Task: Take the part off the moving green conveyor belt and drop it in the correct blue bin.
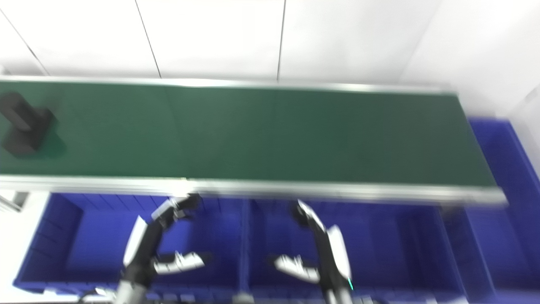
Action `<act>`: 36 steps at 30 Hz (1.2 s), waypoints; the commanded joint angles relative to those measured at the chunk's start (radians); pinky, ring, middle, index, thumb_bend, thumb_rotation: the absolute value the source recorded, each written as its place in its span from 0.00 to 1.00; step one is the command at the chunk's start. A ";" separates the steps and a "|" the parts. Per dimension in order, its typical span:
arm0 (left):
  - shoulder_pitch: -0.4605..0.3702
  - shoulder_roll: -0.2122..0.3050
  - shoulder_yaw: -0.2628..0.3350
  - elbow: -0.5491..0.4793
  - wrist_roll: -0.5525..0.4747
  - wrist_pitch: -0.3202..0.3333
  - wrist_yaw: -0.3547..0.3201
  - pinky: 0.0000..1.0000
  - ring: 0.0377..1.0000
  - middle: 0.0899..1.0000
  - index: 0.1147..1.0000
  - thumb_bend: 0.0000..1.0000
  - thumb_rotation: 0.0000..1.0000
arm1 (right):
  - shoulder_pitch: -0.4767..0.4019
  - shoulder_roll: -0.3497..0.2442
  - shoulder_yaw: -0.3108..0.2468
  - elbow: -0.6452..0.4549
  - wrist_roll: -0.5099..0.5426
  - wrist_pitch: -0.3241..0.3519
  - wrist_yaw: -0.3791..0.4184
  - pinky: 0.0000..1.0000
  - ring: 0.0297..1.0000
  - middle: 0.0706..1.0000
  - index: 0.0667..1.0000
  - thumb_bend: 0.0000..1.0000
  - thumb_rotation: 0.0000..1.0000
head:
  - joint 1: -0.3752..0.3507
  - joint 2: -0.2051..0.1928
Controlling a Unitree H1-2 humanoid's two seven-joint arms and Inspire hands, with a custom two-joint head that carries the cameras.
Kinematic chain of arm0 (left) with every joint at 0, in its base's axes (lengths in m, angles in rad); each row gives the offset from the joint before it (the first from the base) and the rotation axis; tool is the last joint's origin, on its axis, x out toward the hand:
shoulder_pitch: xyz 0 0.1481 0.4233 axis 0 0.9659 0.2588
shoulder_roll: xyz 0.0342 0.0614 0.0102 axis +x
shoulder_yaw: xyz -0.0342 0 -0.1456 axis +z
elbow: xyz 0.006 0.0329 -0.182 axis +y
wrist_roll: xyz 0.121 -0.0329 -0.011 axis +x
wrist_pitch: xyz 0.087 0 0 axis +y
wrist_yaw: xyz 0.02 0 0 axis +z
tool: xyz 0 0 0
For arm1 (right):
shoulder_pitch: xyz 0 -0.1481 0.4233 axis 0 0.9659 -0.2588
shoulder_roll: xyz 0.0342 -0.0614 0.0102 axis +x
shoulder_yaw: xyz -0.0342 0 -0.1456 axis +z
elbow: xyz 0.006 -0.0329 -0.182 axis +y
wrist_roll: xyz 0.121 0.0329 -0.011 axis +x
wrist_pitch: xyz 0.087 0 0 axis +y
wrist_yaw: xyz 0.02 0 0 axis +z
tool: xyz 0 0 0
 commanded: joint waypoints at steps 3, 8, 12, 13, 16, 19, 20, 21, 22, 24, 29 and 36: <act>-0.029 0.001 -0.024 0.007 0.027 -0.040 0.050 0.66 0.73 0.76 0.74 0.84 0.09 | -0.030 -0.035 0.044 0.016 0.024 -0.052 -0.084 0.71 0.75 0.78 0.83 0.81 0.49 | 0.051 -0.024; -0.047 0.006 -0.061 0.033 0.028 -0.040 0.096 0.64 0.72 0.74 0.72 0.88 0.02 | -0.058 -0.068 0.115 0.052 0.056 -0.052 -0.151 0.70 0.75 0.79 0.83 0.80 0.49 | 0.083 -0.054; -0.061 0.014 -0.089 0.052 0.040 -0.040 0.139 0.63 0.71 0.74 0.71 0.90 0.03 | -0.070 -0.084 0.155 0.064 0.070 -0.052 -0.187 0.74 0.76 0.80 0.84 0.79 0.49 | 0.083 -0.071; -0.066 0.017 -0.097 0.057 0.042 -0.040 0.151 0.62 0.70 0.73 0.71 0.91 0.02 | -0.072 -0.086 0.161 0.066 0.071 -0.052 -0.193 0.75 0.77 0.80 0.84 0.79 0.50 | 0.083 -0.073; -0.075 0.022 -0.115 0.066 0.036 -0.040 0.169 0.62 0.70 0.73 0.71 0.91 0.01 | -0.077 -0.095 0.178 0.069 0.071 -0.052 -0.210 0.77 0.77 0.79 0.84 0.79 0.50 | 0.090 -0.080; -0.083 0.026 -0.130 0.073 0.038 -0.040 0.190 0.62 0.70 0.73 0.70 0.92 0.00 | -0.080 -0.100 0.188 0.071 0.073 -0.052 -0.220 0.77 0.76 0.79 0.85 0.78 0.50 | 0.095 -0.082; -0.085 0.026 -0.133 0.075 0.037 -0.040 0.194 0.62 0.70 0.73 0.70 0.92 0.00 | -0.084 -0.101 0.194 0.074 0.066 -0.052 -0.238 0.77 0.76 0.79 0.85 0.78 0.50 | 0.100 -0.087; -0.087 0.027 -0.136 0.078 0.036 -0.040 0.198 0.62 0.70 0.73 0.70 0.92 0.00 | -0.087 -0.103 0.201 0.077 0.061 -0.052 -0.253 0.77 0.76 0.79 0.84 0.78 0.50 | 0.101 -0.089; -0.090 0.027 -0.140 0.081 0.035 -0.040 0.202 0.61 0.70 0.73 0.70 0.93 0.00 | -0.091 -0.105 0.209 0.080 0.059 -0.052 -0.267 0.77 0.76 0.79 0.84 0.78 0.49 | 0.103 -0.091; -0.094 0.027 -0.147 0.086 0.035 -0.040 0.214 0.61 0.70 0.73 0.70 0.93 0.00 | -0.095 -0.108 0.218 0.083 0.066 -0.052 -0.282 0.77 0.76 0.79 0.84 0.78 0.49 | 0.104 -0.094; -0.109 0.028 -0.172 0.101 0.037 -0.040 0.259 0.60 0.68 0.72 0.69 0.94 0.00 | -0.100 -0.111 0.230 0.080 0.083 -0.052 -0.316 0.78 0.76 0.78 0.83 0.78 0.45 | 0.116 -0.104; -0.131 0.027 -0.204 0.127 0.039 -0.040 0.307 0.59 0.67 0.71 0.68 0.94 0.00 | -0.100 -0.121 0.243 0.046 0.093 -0.052 -0.381 0.78 0.75 0.78 0.82 0.78 0.42 | 0.147 -0.121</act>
